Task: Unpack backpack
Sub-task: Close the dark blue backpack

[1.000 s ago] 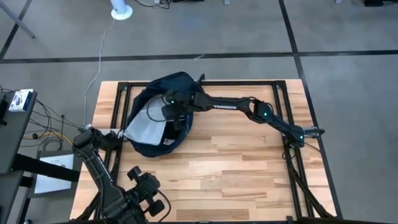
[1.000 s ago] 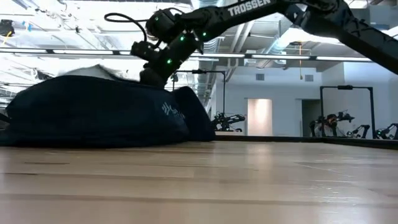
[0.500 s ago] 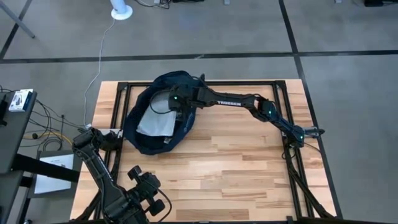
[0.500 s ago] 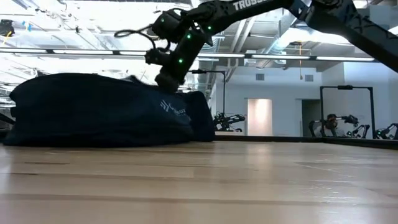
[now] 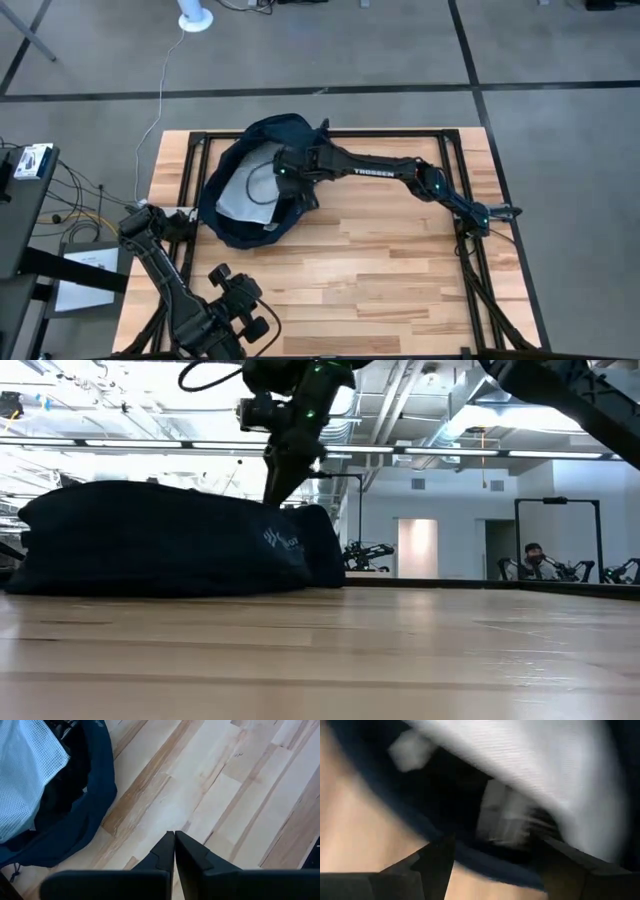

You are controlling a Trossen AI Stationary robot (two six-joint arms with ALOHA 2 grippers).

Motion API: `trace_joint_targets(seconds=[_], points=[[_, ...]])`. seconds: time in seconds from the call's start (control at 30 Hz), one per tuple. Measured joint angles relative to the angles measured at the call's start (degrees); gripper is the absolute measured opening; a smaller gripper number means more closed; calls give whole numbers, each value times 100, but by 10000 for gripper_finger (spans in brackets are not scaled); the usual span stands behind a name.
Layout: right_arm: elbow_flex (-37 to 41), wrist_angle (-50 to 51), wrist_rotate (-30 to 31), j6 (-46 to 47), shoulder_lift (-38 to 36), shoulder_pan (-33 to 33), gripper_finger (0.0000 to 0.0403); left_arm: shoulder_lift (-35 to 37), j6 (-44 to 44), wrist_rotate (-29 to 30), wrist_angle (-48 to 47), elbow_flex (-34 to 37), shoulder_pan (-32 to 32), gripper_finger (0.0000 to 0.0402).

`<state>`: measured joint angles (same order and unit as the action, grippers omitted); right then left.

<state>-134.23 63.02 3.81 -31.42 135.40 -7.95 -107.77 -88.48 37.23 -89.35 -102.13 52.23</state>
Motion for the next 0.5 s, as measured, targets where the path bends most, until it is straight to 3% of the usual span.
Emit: trace_joint_targets(seconds=[0.1, 0.23, 0.5], points=[[20, 447, -1098, -422, 7, 65, 246, 0, 15, 0, 65, 0, 0, 0], [22, 406, -1881, -639, 61, 102, 246, 0, -57, -1, 90, 0, 10, 0], [70, -219, -1957, -806, 69, 0, 246, 0, -64, -2, 295, 0, 24, 0]])
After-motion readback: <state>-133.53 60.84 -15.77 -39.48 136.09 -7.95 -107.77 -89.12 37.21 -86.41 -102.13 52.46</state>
